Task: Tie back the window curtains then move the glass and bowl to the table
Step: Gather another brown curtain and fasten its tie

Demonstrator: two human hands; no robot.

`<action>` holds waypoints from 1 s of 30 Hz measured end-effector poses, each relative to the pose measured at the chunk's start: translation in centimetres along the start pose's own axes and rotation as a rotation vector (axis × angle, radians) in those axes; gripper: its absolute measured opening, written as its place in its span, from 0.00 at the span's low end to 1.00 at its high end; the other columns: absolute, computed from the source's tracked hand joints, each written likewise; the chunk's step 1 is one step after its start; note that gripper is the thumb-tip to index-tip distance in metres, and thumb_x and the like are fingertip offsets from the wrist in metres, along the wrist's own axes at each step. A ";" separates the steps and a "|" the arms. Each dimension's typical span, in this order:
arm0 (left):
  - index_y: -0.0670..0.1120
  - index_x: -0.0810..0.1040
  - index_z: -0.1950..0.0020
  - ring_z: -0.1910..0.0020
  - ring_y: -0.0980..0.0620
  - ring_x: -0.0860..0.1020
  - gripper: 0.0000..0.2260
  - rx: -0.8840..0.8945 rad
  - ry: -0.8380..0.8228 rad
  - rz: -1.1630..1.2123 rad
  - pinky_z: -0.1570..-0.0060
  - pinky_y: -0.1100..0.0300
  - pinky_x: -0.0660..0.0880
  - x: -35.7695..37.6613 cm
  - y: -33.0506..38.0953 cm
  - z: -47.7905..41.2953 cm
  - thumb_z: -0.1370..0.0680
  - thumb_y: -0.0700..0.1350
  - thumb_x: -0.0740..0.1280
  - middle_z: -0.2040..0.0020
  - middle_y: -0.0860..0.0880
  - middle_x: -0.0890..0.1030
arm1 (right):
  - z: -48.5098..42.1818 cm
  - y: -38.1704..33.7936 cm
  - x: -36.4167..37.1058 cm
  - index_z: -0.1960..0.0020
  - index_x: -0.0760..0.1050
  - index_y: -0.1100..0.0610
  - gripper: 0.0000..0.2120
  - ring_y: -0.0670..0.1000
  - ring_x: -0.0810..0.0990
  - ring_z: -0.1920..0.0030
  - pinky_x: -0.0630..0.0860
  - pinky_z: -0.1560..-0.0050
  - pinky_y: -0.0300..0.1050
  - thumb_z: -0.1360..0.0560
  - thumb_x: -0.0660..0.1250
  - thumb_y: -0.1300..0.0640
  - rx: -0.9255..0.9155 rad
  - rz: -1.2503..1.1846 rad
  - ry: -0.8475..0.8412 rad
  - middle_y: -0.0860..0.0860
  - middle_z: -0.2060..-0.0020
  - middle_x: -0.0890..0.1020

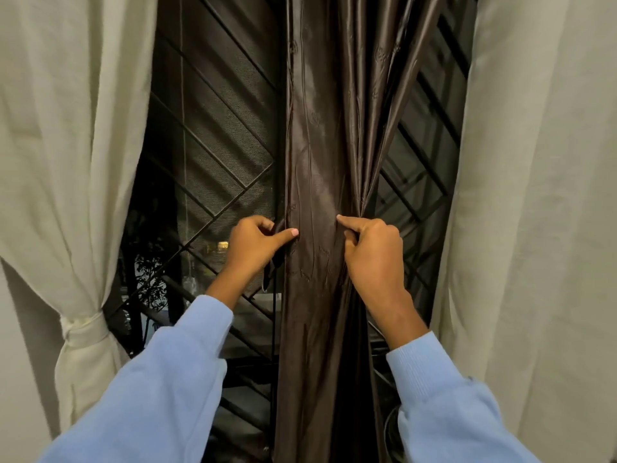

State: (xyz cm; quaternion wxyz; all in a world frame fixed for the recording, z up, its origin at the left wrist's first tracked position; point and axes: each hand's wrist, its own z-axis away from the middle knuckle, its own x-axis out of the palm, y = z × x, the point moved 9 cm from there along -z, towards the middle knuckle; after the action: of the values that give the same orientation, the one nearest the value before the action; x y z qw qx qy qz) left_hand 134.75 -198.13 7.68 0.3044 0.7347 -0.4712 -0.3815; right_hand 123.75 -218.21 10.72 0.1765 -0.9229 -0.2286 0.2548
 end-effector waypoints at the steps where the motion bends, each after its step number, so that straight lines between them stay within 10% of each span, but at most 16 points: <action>1: 0.45 0.76 0.66 0.68 0.51 0.78 0.18 0.004 0.010 -0.054 0.65 0.54 0.75 -0.2 0.3 0.4 0.35 0.57 0.77 0.69 0.50 0.79 | 0.0 0.0 0.0 0.36 0.79 0.56 0.15 0.52 0.83 0.49 0.79 0.41 0.44 0.21 0.65 0.65 -0.002 -0.001 -0.003 0.54 0.44 0.84; 8: 0.51 0.75 0.63 0.61 0.52 0.79 0.15 0.159 0.206 -0.540 0.55 0.55 0.73 -0.8 7.1 4.7 0.30 0.61 0.70 0.70 0.55 0.76 | -0.3 0.7 0.9 0.35 0.79 0.54 0.16 0.50 0.84 0.51 0.77 0.45 0.37 0.21 0.64 0.64 -0.039 -0.025 0.014 0.52 0.45 0.84; 17: 0.48 0.84 0.57 0.60 0.55 0.82 0.08 0.192 -0.054 0.123 0.56 0.55 0.80 4.0 10.4 6.7 0.23 0.39 0.66 0.61 0.52 0.84 | 0.8 2.1 1.3 0.31 0.75 0.57 0.25 0.25 0.73 0.46 0.68 0.42 0.22 0.26 0.71 0.68 -0.148 -0.416 -0.050 0.46 0.41 0.80; 24: 0.47 0.83 0.55 0.55 0.52 0.82 0.11 0.281 -0.101 0.139 0.50 0.58 0.79 4.3 10.3 6.6 0.27 0.32 0.69 0.52 0.46 0.80 | 1.3 2.5 0.8 0.30 0.73 0.57 0.23 0.35 0.76 0.39 0.72 0.39 0.31 0.23 0.64 0.52 -0.102 -0.659 -0.130 0.38 0.41 0.78; 30: 0.51 0.83 0.58 0.53 0.51 0.81 0.15 0.252 -0.050 0.195 0.52 0.58 0.79 4.1 9.5 6.6 0.31 0.30 0.72 0.54 0.51 0.83 | 1.7 3.3 1.1 0.34 0.77 0.60 0.14 0.45 0.80 0.40 0.76 0.38 0.41 0.17 0.58 0.62 0.000 -0.826 -0.043 0.49 0.41 0.83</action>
State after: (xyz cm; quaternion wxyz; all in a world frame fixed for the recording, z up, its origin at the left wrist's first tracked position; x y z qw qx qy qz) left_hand 125.90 -206.01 10.79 0.2334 0.7082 -0.5917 -0.3062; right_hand 124.75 -220.08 7.52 0.2592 -0.7481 -0.5832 0.1816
